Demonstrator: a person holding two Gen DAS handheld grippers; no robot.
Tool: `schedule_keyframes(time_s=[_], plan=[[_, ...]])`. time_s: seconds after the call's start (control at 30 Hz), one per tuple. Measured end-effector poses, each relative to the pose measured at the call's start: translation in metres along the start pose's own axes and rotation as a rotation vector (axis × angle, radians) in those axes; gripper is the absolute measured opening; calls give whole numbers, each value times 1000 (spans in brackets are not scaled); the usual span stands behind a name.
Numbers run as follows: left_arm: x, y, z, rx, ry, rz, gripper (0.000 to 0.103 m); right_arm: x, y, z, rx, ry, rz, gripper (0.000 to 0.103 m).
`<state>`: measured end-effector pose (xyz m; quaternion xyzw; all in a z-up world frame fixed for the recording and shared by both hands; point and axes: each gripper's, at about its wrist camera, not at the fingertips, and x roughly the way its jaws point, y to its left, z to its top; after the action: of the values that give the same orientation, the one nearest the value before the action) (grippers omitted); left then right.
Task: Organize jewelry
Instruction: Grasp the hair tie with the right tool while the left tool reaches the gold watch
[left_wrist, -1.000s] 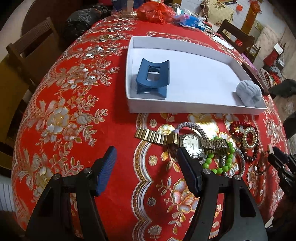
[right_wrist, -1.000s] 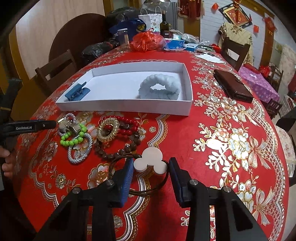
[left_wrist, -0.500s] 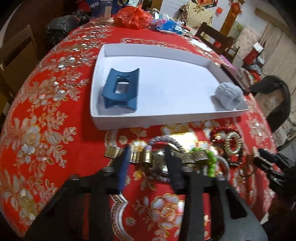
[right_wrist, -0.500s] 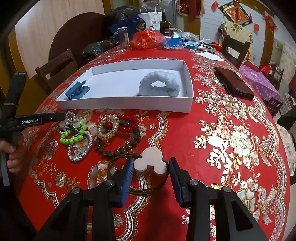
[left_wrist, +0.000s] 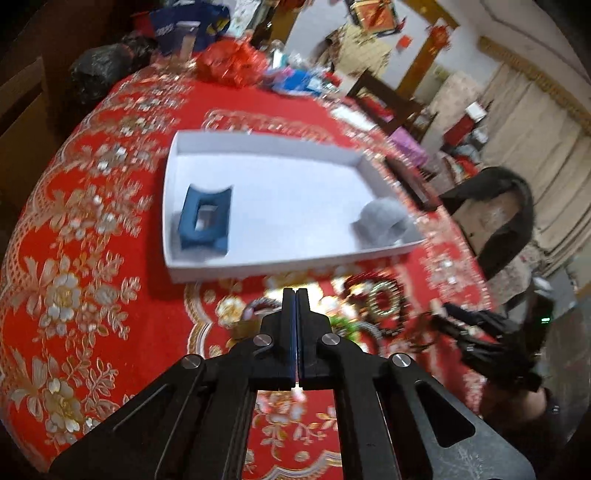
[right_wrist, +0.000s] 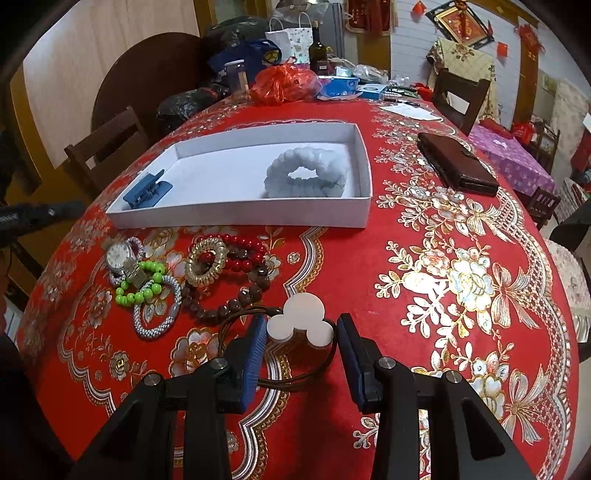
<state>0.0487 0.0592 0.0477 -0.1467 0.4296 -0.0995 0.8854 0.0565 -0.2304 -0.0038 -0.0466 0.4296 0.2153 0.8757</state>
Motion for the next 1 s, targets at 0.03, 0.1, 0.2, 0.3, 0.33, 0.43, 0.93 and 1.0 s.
schedule_keyframes(time_s=[0.03, 0.1, 0.2, 0.3, 0.33, 0.43, 0.93, 1.0], plan=[[-3, 0, 2, 0, -7, -9, 0, 0, 0, 0, 0, -1, 1, 38], [-4, 1, 4, -7, -9, -11, 0, -1, 1, 1, -2, -3, 1, 38], [1, 11, 5, -42, 11, 14, 0, -3, 1, 1, 1, -13, 0, 38], [17, 27, 1, -80, 70, 53, 8, -5, -1, 1, 7, -15, 0, 38], [25, 31, -2, -99, 103, 45, 15, -4, -1, 0, 7, -13, 2, 38], [33, 26, -7, -84, 119, 63, 30, -3, 1, 0, 0, -6, 6, 38], [73, 1, -22, 159, 161, 194, 44, 0, 0, -2, 5, 9, 6, 38], [74, -1, -23, 177, 160, 205, 45, 0, 0, -2, 3, 8, 7, 38]])
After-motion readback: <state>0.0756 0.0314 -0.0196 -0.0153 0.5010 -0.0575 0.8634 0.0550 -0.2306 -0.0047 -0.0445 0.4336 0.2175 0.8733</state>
